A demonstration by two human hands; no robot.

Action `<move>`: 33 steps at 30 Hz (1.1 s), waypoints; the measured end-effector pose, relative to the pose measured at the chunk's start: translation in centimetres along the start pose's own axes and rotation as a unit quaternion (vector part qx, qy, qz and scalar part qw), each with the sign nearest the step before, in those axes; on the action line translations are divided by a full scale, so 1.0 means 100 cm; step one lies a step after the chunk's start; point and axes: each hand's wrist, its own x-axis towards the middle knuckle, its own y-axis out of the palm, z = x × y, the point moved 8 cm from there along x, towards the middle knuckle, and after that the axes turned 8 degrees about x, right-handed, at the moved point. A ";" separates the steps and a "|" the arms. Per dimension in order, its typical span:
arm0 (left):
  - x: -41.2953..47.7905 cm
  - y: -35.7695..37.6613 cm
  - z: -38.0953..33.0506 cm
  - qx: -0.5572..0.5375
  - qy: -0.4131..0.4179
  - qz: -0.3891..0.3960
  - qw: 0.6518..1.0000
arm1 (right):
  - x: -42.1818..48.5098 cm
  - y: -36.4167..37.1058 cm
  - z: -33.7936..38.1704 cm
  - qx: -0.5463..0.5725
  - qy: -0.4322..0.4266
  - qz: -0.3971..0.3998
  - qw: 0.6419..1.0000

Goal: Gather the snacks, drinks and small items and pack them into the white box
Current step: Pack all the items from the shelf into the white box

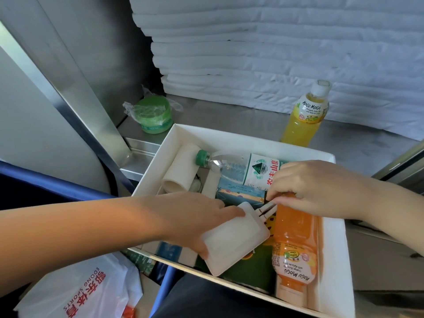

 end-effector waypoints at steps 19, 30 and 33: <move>0.003 -0.008 -0.011 0.068 0.053 -0.044 0.995 | 0.002 -0.001 0.004 -0.011 0.006 -0.017 1.000; -0.012 -0.079 0.066 0.152 -0.168 -0.251 0.941 | -0.006 -0.033 -0.011 -0.026 0.044 -0.186 0.981; 0.000 -0.061 0.082 0.117 -0.182 -0.215 0.952 | -0.011 -0.055 -0.021 -0.052 0.063 -0.289 0.954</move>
